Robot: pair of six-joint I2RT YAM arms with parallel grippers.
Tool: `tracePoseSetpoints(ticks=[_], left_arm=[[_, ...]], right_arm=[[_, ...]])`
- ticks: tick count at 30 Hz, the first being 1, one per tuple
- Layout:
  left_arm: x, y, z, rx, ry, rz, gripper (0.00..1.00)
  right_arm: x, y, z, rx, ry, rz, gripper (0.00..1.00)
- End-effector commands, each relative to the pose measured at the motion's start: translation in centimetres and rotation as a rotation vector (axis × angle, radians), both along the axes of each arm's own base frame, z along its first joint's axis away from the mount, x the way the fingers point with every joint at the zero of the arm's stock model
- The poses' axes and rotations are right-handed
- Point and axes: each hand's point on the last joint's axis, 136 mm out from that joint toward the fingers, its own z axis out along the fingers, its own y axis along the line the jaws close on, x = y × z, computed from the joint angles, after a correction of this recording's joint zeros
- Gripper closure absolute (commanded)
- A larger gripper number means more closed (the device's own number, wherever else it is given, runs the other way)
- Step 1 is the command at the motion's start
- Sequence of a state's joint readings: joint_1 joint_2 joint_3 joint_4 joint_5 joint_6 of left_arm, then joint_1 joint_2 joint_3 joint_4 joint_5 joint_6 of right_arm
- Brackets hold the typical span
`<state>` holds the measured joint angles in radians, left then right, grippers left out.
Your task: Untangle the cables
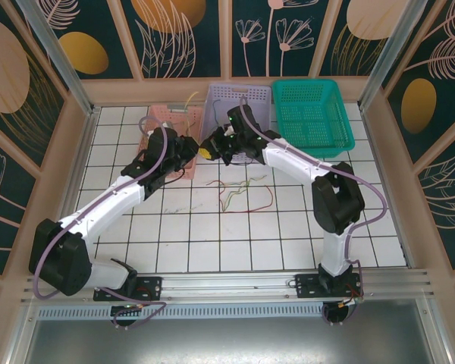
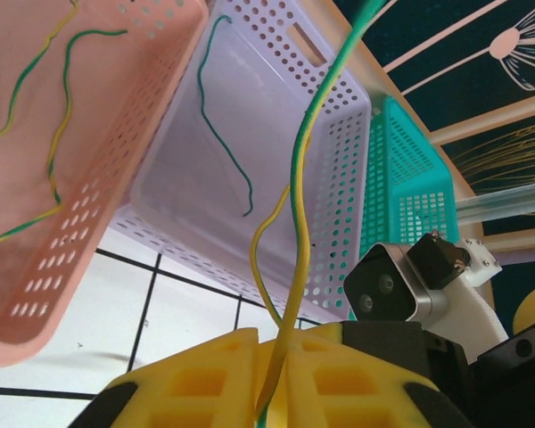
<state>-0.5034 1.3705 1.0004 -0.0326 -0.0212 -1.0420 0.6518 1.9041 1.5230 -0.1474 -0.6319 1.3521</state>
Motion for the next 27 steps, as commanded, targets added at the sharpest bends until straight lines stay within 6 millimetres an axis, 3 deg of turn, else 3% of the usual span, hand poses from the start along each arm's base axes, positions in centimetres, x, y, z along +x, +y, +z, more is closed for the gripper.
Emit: tracePoseSetpoints(ticks=[1, 3, 5, 10, 12, 13, 18, 22, 24, 27], left_arm=[[0.1, -0.5, 1.0, -0.043, -0.045, -0.02, 0.83], [-0.1, -0.5, 0.8, -0.032, -0.039, -0.033, 0.67], [-0.4, -0.6, 0.2, -0.019, -0.018, -0.042, 0.64], [-0.3, -1.0, -0.1, -0.022, -0.013, -0.065, 0.71], [-0.2, -1.2, 0.0, -0.032, -0.017, -0.069, 0.77], [-0.5, -1.1, -1.0, -0.027, 0.0, -0.069, 0.81], [-0.3, -1.0, -0.7, -0.032, -0.017, -0.063, 1.0], [-0.4, -0.5, -0.4, -0.017, -0.028, -0.062, 1.0], [-0.4, 0.1, -0.3, -0.013, -0.028, -0.057, 1.0], [-0.2, 2.2, 0.3, 0.013, -0.042, -0.018, 1.0]], right_arm=[[-0.6, -0.2, 2.9, 0.099, -0.005, 0.001, 1.0], [-0.5, -0.4, 3.1, 0.114, 0.002, -0.007, 1.0], [-0.2, -0.5, 3.3, 0.116, 0.001, -0.011, 1.0], [-0.2, -0.6, 3.6, 0.129, 0.011, -0.002, 1.0], [-0.3, -0.5, 3.8, 0.136, 0.016, -0.001, 1.0], [-0.3, -0.5, 3.7, 0.139, 0.021, -0.001, 1.0], [-0.6, -0.7, 3.2, 0.148, 0.043, -0.006, 1.0], [-0.4, -1.4, 3.1, 0.108, 0.019, -0.023, 1.0], [0.1, -1.9, 3.4, 0.082, -0.024, -0.031, 0.9], [1.2, -3.0, 5.1, 0.01, -0.147, -0.041, 0.63]])
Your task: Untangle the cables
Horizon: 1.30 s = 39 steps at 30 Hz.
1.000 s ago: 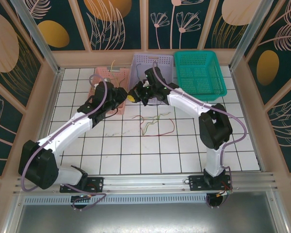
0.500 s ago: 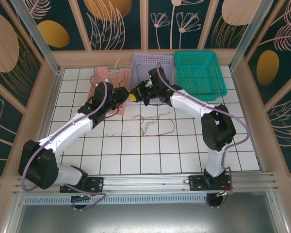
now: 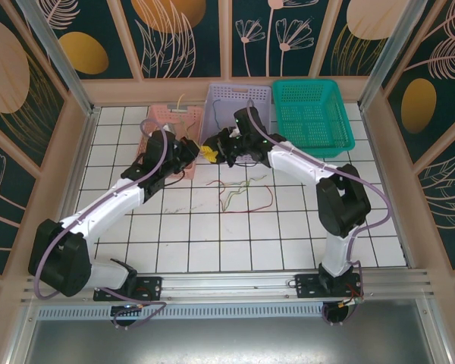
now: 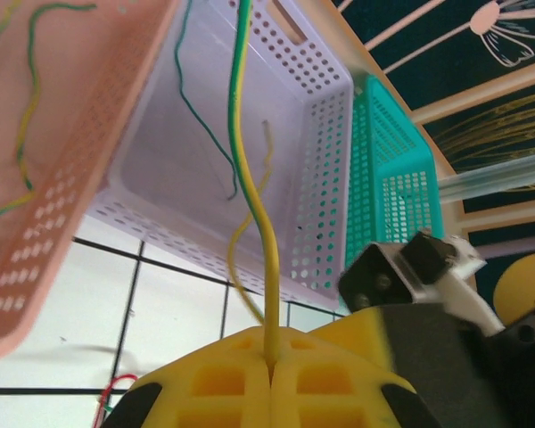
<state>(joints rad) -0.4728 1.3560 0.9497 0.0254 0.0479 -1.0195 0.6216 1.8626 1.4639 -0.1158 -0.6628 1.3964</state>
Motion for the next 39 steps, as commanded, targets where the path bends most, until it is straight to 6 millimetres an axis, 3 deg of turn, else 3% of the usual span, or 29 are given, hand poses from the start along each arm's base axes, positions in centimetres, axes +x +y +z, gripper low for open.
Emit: tracePoseSetpoints(ticks=[1, 6, 7, 8, 13, 16, 21, 26, 29, 30, 31, 34, 37, 39], left_arm=[[0.2, 3.0, 1.0, 0.044, -0.032, 0.046, 1.0], [1.0, 8.2, 1.4, 0.142, -0.033, 0.144, 1.0], [1.6, 9.2, 2.8, 0.154, -0.059, 0.167, 1.0], [1.9, 10.3, 3.0, 0.175, -0.063, 0.188, 1.0], [4.1, 13.5, 4.0, 0.239, -0.094, 0.239, 1.0], [5.9, 13.2, 2.7, 0.252, -0.088, 0.189, 1.0], [7.8, 10.2, 0.6, 0.21, -0.099, 0.036, 1.0], [7.3, 7.6, -3.2, 0.142, -0.069, -0.111, 1.0], [6.8, 7.6, -6.3, 0.161, 0.019, -0.134, 1.0], [6.7, 7.7, -7.3, 0.176, 0.054, -0.137, 0.96], [6.6, 8.0, -8.3, 0.2, 0.095, -0.135, 0.83], [6.2, 8.3, -10.2, 0.238, 0.168, -0.152, 0.66], [6.5, 9.1, -10.2, 0.288, 0.189, -0.129, 0.51], [6.7, 9.5, -9.7, 0.315, 0.188, -0.115, 0.46]], right_arm=[[1.6, -2.1, 5.5, -0.052, -0.229, -0.025, 0.58], [3.2, -5.4, 8.4, -0.165, -0.413, -0.083, 0.47], [3.3, -6.2, 8.9, -0.182, -0.442, -0.095, 0.47], [3.2, -6.6, 9.2, -0.202, -0.467, -0.096, 0.46], [3.3, -9.6, 8.8, -0.267, -0.491, -0.115, 0.47], [2.8, -10.6, 7.9, -0.275, -0.479, -0.12, 0.47], [2.0, -11.6, 6.8, -0.292, -0.463, -0.122, 0.47], [1.4, -12.0, 6.0, -0.295, -0.441, -0.127, 0.47], [1.4, -12.0, 5.8, -0.294, -0.437, -0.127, 0.47], [1.4, -12.0, 5.8, -0.294, -0.434, -0.128, 0.47], [1.4, -12.0, 5.8, -0.293, -0.434, -0.128, 0.47], [1.5, -11.8, 5.6, -0.293, -0.428, -0.122, 0.47], [1.6, -11.7, 5.6, -0.295, -0.429, -0.117, 0.47], [1.8, -11.6, 5.7, -0.299, -0.431, -0.116, 0.47]])
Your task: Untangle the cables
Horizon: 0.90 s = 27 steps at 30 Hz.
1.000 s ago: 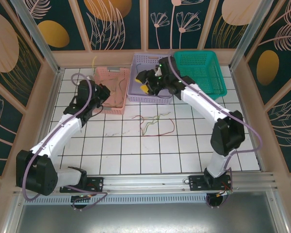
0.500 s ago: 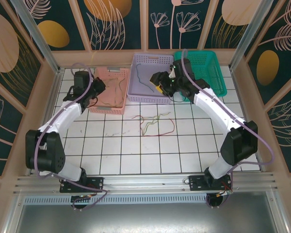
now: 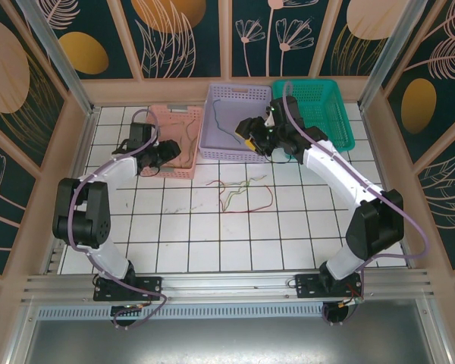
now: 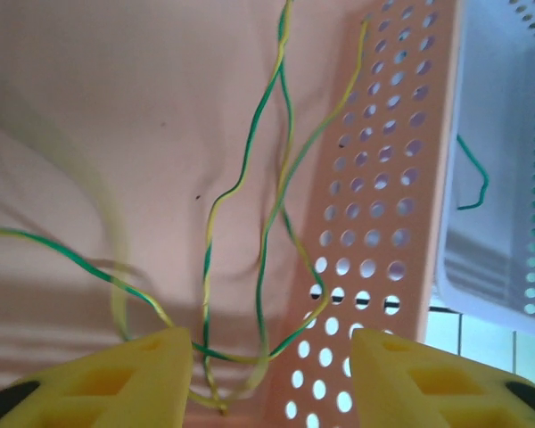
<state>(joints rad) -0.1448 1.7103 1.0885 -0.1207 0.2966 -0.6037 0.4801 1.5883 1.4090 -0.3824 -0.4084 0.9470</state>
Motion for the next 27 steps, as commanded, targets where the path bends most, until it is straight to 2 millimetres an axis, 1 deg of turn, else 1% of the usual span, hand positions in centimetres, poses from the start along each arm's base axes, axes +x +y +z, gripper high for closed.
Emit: tracePoseSetpoints(ticks=[1, 3, 5, 8, 10, 11, 12, 14, 16, 17, 19, 20, 21, 22, 24, 25, 27], left_arm=[[1.0, 0.7, 2.2, 0.064, -0.038, -0.005, 0.45], [1.2, 1.0, 3.2, 0.078, -0.053, 0.006, 0.42], [1.5, 1.4, 4.8, 0.089, -0.077, 0.033, 0.39], [1.4, 1.9, 8.0, 0.065, -0.124, 0.09, 0.38], [0.8, 1.4, 10.0, 0.01, -0.156, 0.117, 0.38], [0.3, 1.0, 10.6, -0.019, -0.162, 0.122, 0.39], [-0.3, 0.2, 11.1, -0.042, -0.166, 0.113, 0.4], [-2.0, -1.9, 11.5, -0.076, -0.163, 0.075, 0.41], [-4.4, -5.2, 11.2, -0.112, -0.149, -0.003, 0.46], [-5.6, -6.3, 10.7, -0.121, -0.134, -0.028, 0.47], [-8.3, -8.8, 9.4, -0.142, -0.106, -0.096, 0.48], [-9.2, -9.7, 9.0, -0.146, -0.097, -0.122, 0.49], [-10.5, -10.4, 7.6, -0.145, -0.071, -0.154, 0.51], [-11.4, -11.1, 6.9, -0.15, -0.06, -0.183, 0.52], [-12.6, -12.2, 5.8, -0.143, -0.059, -0.234, 0.55], [-13.1, -12.9, 5.3, -0.133, -0.062, -0.267, 0.56], [-13.9, -13.9, 4.3, -0.102, -0.053, -0.319, 0.57]], right_arm=[[0.0, -0.3, 1.2, -0.009, -0.033, 0.004, 0.47], [0.0, -0.3, 1.1, -0.018, -0.037, 0.005, 0.47], [0.0, -0.7, 0.8, -0.042, -0.034, -0.001, 0.47], [-0.5, -2.1, -0.8, -0.128, -0.031, -0.026, 0.48], [-1.3, -4.1, -3.1, -0.237, -0.021, -0.058, 0.5], [-1.9, -5.2, -4.4, -0.288, -0.007, -0.075, 0.51], [-2.6, -6.4, -5.8, -0.338, 0.015, -0.093, 0.51], [-4.3, -8.3, -8.6, -0.413, 0.051, -0.102, 0.52], [-6.5, -10.0, -11.4, -0.47, 0.128, -0.103, 0.52], [-7.5, -10.4, -12.5, -0.478, 0.169, -0.097, 0.53], [-10.0, -10.5, -14.7, -0.456, 0.27, -0.076, 0.53], [-10.9, -10.3, -15.5, -0.43, 0.315, -0.074, 0.53], [-11.6, -10.0, -16.1, -0.401, 0.349, -0.076, 0.53], [-11.8, -9.6, -16.4, -0.368, 0.376, -0.09, 0.53], [-11.8, -8.4, -16.8, -0.284, 0.424, -0.111, 0.53], [-12.0, -7.7, -17.3, -0.242, 0.468, -0.126, 0.53], [-12.9, -6.4, -19.0, -0.191, 0.573, -0.161, 0.55]])
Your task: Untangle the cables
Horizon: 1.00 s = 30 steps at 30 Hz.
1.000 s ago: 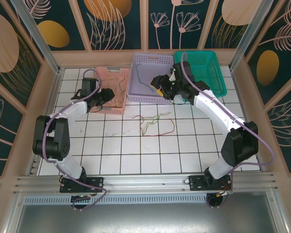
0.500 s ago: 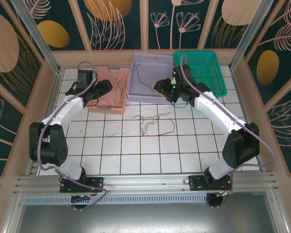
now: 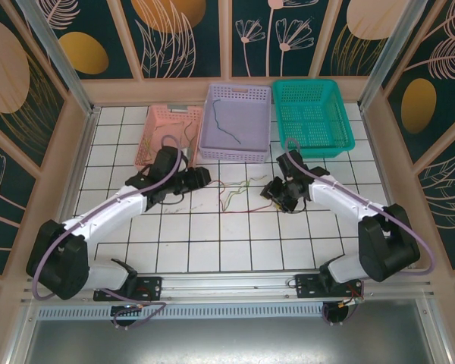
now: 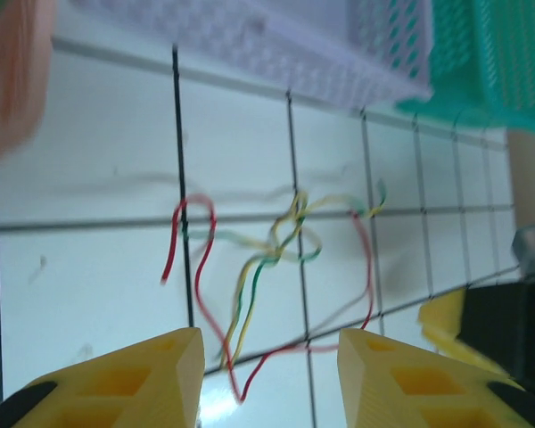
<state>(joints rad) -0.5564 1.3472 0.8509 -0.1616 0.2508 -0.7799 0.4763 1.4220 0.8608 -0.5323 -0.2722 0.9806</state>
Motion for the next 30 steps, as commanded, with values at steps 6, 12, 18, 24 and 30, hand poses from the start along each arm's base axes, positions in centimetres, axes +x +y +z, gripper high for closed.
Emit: tracePoseSetpoints(ticks=[6, 12, 18, 24, 30], left_arm=[[-1.7, -5.0, -1.4, 0.046, -0.072, -0.192, 0.57], [-1.7, -7.3, -3.3, 0.153, -0.083, -0.272, 0.53], [-0.7, -9.2, -5.2, 0.269, -0.093, -0.332, 0.49], [-0.7, -9.2, -9.2, 0.413, -0.052, -0.386, 0.5], [-0.4, -7.8, -9.9, 0.499, -0.066, -0.357, 0.44]], right_arm=[[0.6, 4.3, -3.2, 0.126, 0.142, -0.194, 0.57], [0.3, 3.5, -5.5, 0.08, 0.201, -0.28, 0.58], [1.1, 2.3, -6.2, 0.043, 0.191, -0.305, 0.77], [1.6, 1.8, -5.3, 0.026, 0.165, -0.292, 0.85], [1.5, 1.5, -5.1, 0.022, 0.162, -0.277, 0.93]])
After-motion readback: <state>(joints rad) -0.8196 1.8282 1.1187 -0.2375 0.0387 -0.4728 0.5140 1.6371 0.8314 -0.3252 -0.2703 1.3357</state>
